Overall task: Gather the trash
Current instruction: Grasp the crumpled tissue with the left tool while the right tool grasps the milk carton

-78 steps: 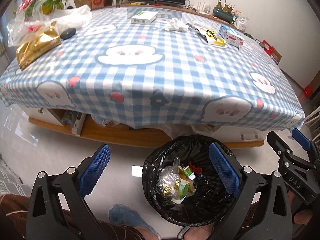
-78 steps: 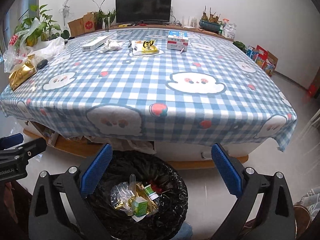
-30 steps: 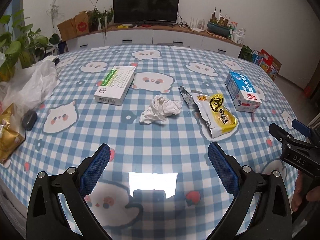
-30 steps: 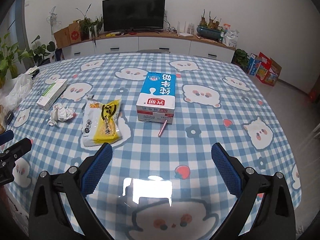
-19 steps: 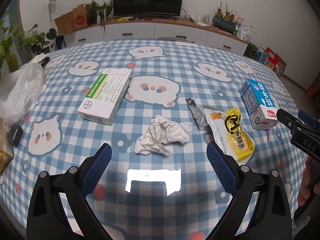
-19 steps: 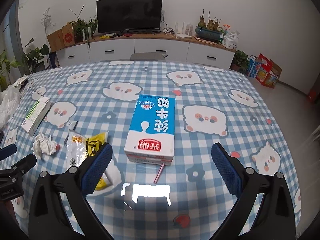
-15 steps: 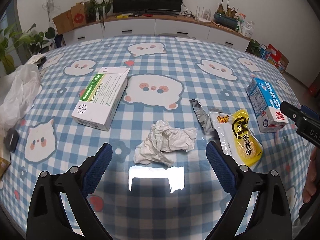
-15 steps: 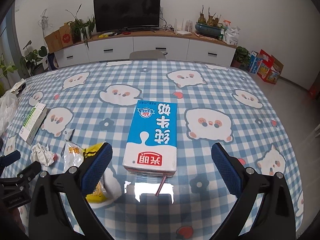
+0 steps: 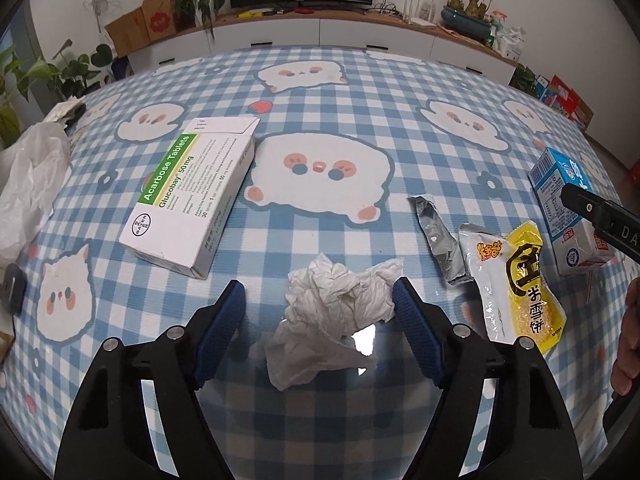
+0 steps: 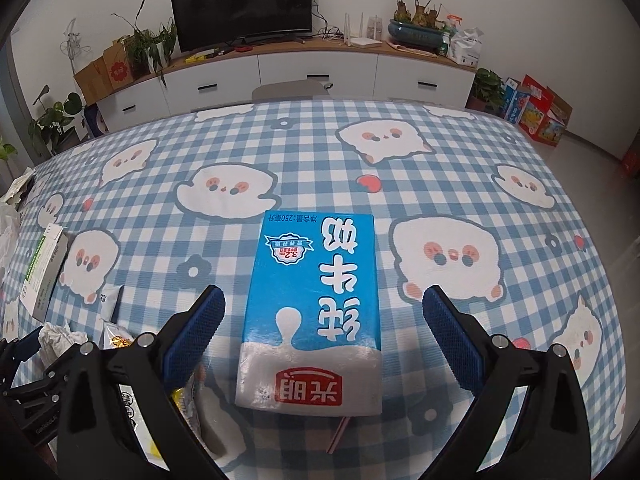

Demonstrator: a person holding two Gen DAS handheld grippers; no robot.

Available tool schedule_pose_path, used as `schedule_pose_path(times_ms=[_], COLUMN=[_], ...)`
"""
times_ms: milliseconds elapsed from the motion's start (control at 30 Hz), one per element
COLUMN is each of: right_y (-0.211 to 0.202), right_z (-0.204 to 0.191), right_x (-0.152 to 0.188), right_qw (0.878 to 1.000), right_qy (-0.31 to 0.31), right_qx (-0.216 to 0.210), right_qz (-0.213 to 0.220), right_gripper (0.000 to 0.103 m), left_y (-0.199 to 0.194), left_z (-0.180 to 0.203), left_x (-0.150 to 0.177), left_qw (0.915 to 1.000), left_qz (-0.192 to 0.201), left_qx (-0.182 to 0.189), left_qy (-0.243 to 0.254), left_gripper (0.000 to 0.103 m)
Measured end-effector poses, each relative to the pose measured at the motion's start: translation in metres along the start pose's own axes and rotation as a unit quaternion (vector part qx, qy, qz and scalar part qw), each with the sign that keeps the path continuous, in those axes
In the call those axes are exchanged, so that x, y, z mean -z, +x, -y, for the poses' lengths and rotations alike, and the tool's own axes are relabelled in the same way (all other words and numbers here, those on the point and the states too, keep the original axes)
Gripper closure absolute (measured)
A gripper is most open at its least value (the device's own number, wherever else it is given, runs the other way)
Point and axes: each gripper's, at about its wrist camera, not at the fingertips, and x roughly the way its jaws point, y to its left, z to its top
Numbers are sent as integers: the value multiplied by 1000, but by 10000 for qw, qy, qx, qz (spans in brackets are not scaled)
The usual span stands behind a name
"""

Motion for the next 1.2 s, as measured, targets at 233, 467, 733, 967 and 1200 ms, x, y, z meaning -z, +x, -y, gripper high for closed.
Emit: schedule_pose_path(times_ms=[233, 467, 733, 967, 1200], right_y=[7, 16, 13, -4, -21], right_z=[-3, -8, -7, -15, -22], right_x=[2, 5, 5, 6, 8], right_qw=[10000, 9996, 9998, 9999, 9999], right_qy=[-23, -104, -82, -95, -141], right_qx=[29, 45, 47, 0, -42], right_qz=[-26, -251, -196, -137, -88], right_gripper=[13, 42, 43, 43, 43], left_y=[-3, -6, -8, -16, -34], left_z=[5, 6, 9, 9, 13], left_x=[-1, 1, 3, 5, 7], left_qw=[10000, 9999, 9999, 10000, 9999], left_qz=[17, 22, 21, 42, 130], left_qx=[-65, -79, -99, -14, 45], left_qy=[63, 93, 120, 63, 19], left_gripper=[62, 85, 88, 88, 88])
